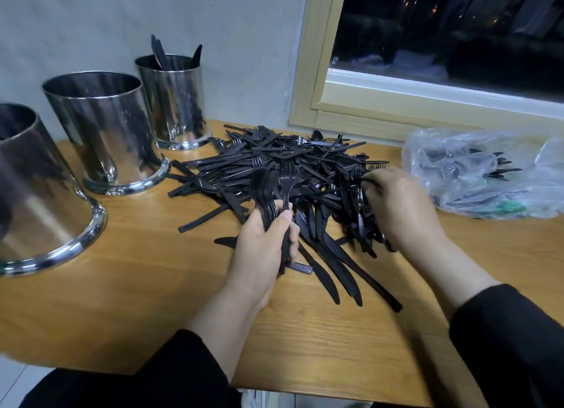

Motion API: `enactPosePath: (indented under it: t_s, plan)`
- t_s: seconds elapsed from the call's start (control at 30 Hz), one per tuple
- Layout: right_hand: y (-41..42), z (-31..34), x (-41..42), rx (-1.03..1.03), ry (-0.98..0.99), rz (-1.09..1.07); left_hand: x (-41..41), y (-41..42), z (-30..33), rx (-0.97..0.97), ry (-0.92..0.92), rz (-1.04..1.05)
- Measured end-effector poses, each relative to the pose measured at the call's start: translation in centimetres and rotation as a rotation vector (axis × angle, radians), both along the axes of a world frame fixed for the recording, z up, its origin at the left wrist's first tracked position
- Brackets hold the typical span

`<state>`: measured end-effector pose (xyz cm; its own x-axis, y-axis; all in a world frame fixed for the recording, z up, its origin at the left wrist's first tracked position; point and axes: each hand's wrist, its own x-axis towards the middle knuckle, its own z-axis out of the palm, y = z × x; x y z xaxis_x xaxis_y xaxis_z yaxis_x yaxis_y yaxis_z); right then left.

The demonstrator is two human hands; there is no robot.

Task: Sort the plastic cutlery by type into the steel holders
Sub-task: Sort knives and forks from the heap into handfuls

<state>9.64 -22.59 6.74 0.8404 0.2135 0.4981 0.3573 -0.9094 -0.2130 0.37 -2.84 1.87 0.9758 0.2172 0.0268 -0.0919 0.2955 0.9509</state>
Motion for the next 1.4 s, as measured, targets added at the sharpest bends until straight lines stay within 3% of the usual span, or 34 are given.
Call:
enactPosePath:
  t_s: [0.13, 0.33, 0.5, 0.7, 0.83, 0.93, 1.3, 1.4]
  plan:
    - [-1.1, 4.6, -1.7, 0.043, 0.008, 0.049, 0.0, -0.1, 0.0, -0.009, 0.017, 0.007]
    - [-0.3, 9.1, -4.9, -0.017, 0.387, 0.248, -0.1, -0.2, -0.1, 0.044, 0.011, -0.014]
    - [1.9, 6.5, -4.4, 0.088, 0.330, 0.286, -1.0, -0.6, 0.5, 0.105, 0.018, -0.203]
    - [0.0, 4.2, -2.6, 0.262, 0.231, 0.186, -0.7, -0.3, 0.0, 0.088, 0.061, -0.212]
    - [-4.9, 1.0, -0.3, -0.053, 0.380, 0.029, -0.6, -0.2, -0.3, 0.118, 0.060, -0.214]
    - [-6.5, -1.3, -0.6, -0.203, 0.537, 0.047, -0.4, -0.4, -0.3, 0.155, 0.044, -0.205]
    - [-7.1, -2.4, -0.4, -0.121, 0.137, 0.088, -0.4, -0.5, -0.2, 0.091, 0.057, -0.177]
    - [-7.5, -0.8, -0.2, -0.111, 0.132, 0.102, -0.4, -0.5, -0.2, 0.093, 0.033, -0.176]
